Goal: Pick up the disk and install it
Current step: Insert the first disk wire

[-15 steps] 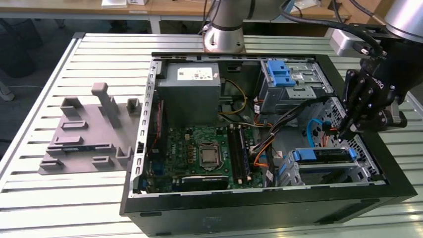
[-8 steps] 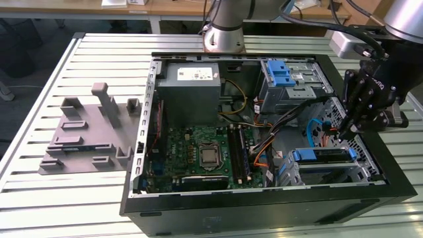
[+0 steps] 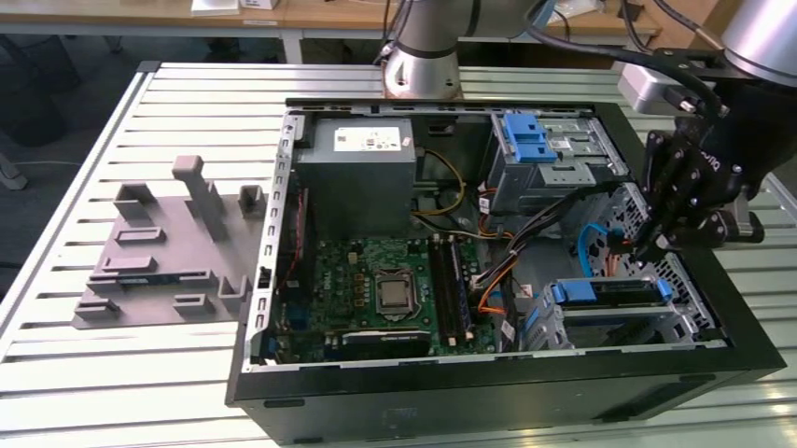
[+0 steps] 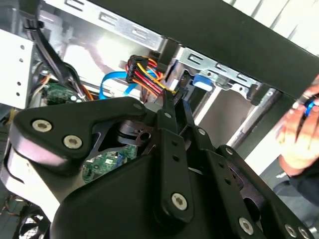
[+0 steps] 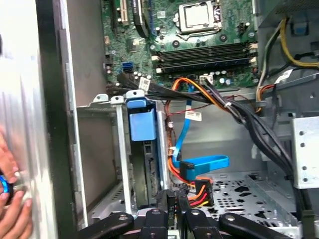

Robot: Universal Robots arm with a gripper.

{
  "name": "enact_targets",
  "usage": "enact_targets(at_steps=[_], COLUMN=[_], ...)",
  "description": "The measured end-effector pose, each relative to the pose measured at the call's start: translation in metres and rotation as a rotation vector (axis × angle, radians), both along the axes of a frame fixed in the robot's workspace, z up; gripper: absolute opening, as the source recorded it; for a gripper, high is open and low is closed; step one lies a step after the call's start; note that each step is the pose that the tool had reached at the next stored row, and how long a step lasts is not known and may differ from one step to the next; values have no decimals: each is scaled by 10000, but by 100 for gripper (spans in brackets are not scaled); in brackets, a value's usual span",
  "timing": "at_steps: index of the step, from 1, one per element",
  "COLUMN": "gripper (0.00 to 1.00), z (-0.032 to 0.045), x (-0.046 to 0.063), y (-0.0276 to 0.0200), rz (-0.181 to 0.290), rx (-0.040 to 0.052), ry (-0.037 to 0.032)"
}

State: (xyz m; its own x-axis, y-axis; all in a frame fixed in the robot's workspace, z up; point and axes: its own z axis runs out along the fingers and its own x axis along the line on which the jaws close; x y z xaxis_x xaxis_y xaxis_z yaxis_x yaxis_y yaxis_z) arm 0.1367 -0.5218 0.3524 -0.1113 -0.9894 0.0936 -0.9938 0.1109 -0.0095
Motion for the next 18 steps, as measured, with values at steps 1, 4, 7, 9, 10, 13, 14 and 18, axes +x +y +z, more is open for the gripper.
enact_targets(at_steps=[1, 4, 7, 9, 10, 13, 14, 18], gripper=[22, 22, 22, 22, 22, 22, 22, 22], z=[0, -2, -8, -15, -16, -17, -18, -21], x=[-2, -11, -13, -17, -20, -21, -21, -22], y=[-4, -28, -51, -61, -65, -72, -73, -86], rz=[10, 77, 284, 491, 539, 567, 567, 565], rx=[90, 139, 141, 143, 145, 224, 282, 597], ry=[-1, -18, -60, -77, -78, -81, -82, -91])
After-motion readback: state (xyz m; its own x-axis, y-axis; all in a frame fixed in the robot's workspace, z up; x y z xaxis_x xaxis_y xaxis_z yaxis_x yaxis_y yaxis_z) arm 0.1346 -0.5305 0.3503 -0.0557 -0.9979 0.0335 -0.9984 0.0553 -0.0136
